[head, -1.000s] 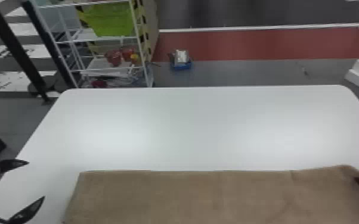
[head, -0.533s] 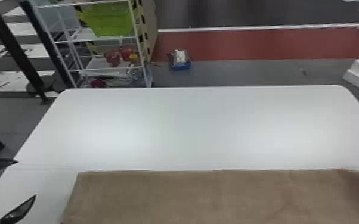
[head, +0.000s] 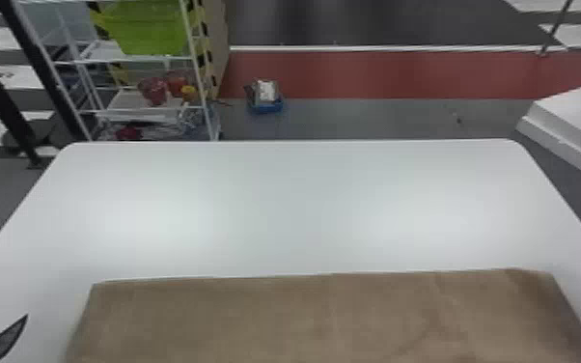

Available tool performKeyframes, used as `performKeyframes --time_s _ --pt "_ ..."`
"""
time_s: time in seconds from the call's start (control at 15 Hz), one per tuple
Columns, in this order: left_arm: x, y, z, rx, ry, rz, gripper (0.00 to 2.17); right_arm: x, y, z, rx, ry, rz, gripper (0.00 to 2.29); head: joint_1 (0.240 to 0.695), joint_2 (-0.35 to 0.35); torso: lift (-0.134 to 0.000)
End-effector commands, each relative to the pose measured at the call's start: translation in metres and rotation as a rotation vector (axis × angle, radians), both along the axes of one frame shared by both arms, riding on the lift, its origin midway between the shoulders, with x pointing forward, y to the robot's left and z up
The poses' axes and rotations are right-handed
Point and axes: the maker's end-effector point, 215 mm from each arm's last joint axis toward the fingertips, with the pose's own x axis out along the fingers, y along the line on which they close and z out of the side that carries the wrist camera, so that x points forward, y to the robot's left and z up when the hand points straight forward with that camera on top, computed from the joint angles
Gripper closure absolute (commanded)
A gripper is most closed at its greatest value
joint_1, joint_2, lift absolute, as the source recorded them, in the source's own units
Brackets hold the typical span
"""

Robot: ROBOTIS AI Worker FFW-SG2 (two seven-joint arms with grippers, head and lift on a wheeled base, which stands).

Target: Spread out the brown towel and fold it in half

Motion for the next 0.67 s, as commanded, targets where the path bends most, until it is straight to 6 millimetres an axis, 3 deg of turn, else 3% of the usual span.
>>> performKeyframes --time_s 0.0,0.6 --pt "0.0 -0.0017 -0.0025 0.0 0.006 -0.003 0.06 -0.0015 0.0038 -0.0058 -0.004 0.015 0.009 0.05 0.695 0.044 -0.134" --pt "-0.0002 -0.0071 -0.0106 0.004 0.038 -0.02 0.06 -0.005 0.0016 -0.0148 0.006 0.029 0.005 0.05 0.695 0.035 -0.134"
